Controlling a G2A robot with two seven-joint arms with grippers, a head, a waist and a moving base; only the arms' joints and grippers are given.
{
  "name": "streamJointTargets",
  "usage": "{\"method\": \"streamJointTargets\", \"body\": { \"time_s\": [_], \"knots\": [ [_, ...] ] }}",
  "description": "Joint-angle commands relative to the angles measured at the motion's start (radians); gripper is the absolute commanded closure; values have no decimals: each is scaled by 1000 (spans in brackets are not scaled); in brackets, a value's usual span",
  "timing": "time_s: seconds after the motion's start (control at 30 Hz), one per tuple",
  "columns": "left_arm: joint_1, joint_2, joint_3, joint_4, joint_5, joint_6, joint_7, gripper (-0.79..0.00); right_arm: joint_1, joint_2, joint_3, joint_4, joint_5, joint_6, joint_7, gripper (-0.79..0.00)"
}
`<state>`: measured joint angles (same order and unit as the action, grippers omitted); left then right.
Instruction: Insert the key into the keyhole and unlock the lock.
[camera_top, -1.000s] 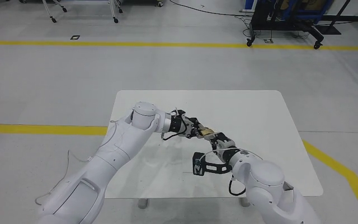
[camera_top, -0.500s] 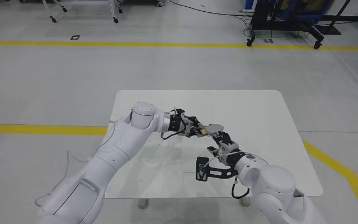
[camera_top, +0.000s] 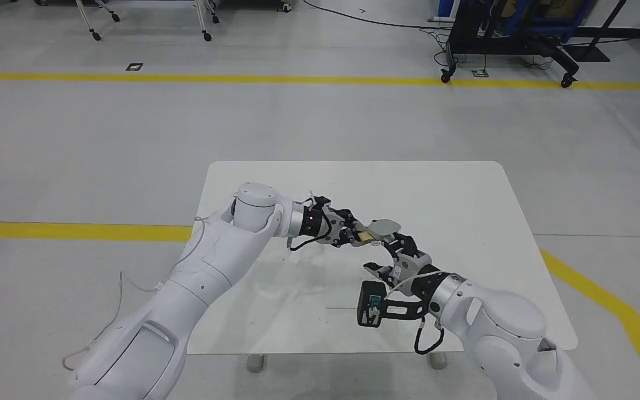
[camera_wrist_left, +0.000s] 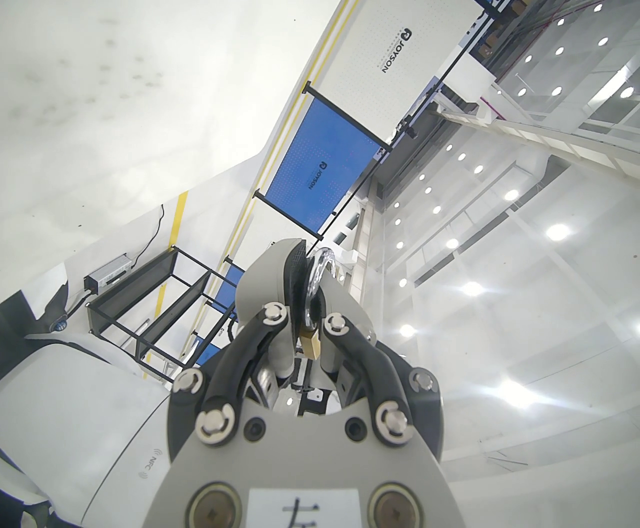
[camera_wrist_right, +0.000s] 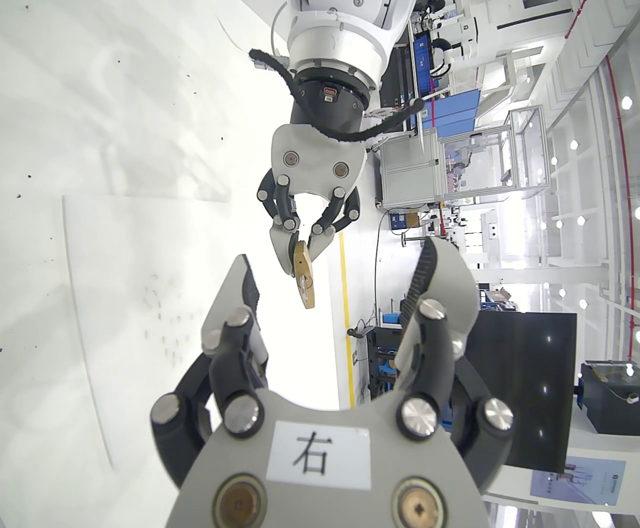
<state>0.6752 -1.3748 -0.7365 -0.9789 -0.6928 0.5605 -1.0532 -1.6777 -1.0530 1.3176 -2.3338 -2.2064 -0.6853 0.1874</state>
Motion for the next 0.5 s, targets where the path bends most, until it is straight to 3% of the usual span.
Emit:
{"method": "streamJointTargets", "body": {
  "time_s": [0.0,0.4,0.47],
  "knots": [
    [0,0,0,0,0,0,0,0,0,0,0,0,0,0,0,-785],
    [0,0,0,0,0,0,0,0,0,0,0,0,0,0,0,-785],
    [24,1,-12,-5,-15,-35,21,0,0,0,0,0,0,0,0,-785]
  ]
}}
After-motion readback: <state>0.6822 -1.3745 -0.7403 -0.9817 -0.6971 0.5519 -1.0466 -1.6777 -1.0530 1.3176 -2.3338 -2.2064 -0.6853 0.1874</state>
